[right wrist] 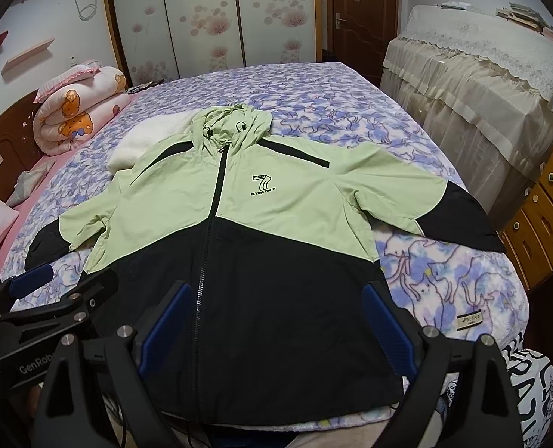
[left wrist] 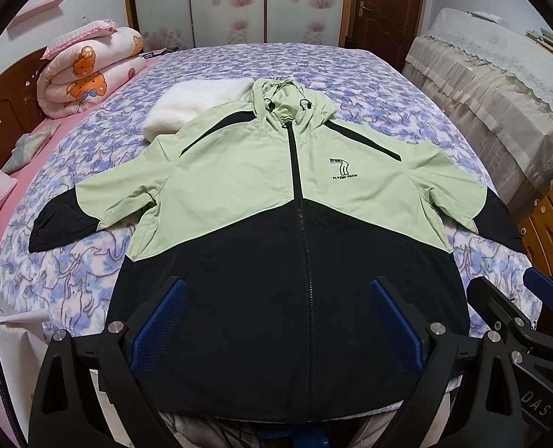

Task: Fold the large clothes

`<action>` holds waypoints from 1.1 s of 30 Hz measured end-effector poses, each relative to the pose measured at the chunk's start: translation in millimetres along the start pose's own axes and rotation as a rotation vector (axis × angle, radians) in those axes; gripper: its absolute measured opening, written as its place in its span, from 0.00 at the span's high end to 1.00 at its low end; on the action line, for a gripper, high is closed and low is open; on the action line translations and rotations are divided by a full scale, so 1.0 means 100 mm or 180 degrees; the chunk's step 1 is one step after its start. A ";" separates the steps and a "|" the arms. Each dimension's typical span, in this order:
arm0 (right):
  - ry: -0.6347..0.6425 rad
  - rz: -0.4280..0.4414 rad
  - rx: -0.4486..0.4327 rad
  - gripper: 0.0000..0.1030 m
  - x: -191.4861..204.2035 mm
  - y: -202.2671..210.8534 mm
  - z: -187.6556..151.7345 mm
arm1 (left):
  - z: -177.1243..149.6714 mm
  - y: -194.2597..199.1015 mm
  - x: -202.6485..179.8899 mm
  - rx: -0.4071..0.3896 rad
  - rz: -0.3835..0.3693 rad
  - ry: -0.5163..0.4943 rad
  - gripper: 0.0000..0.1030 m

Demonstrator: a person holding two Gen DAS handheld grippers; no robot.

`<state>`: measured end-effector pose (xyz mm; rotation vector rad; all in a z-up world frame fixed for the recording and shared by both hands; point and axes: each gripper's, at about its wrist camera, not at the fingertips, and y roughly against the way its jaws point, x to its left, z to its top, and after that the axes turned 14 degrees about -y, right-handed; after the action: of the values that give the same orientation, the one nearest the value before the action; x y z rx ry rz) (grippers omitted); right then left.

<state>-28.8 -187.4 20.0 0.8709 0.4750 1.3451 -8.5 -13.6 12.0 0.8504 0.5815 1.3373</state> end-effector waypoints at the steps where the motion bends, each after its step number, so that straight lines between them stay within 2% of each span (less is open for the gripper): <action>1: 0.0000 0.0002 0.0002 0.10 0.00 0.00 0.00 | -0.01 0.00 0.01 -0.0001 -0.0001 0.0003 0.07; 33: -0.0027 0.0075 0.0106 0.10 -0.03 -0.09 -0.07 | -0.09 -0.06 0.03 0.0090 0.0016 0.0006 0.07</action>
<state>-29.0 -188.2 8.3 0.9116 0.4831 1.3577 -11.4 -9.4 1.9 0.8743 0.6014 1.3374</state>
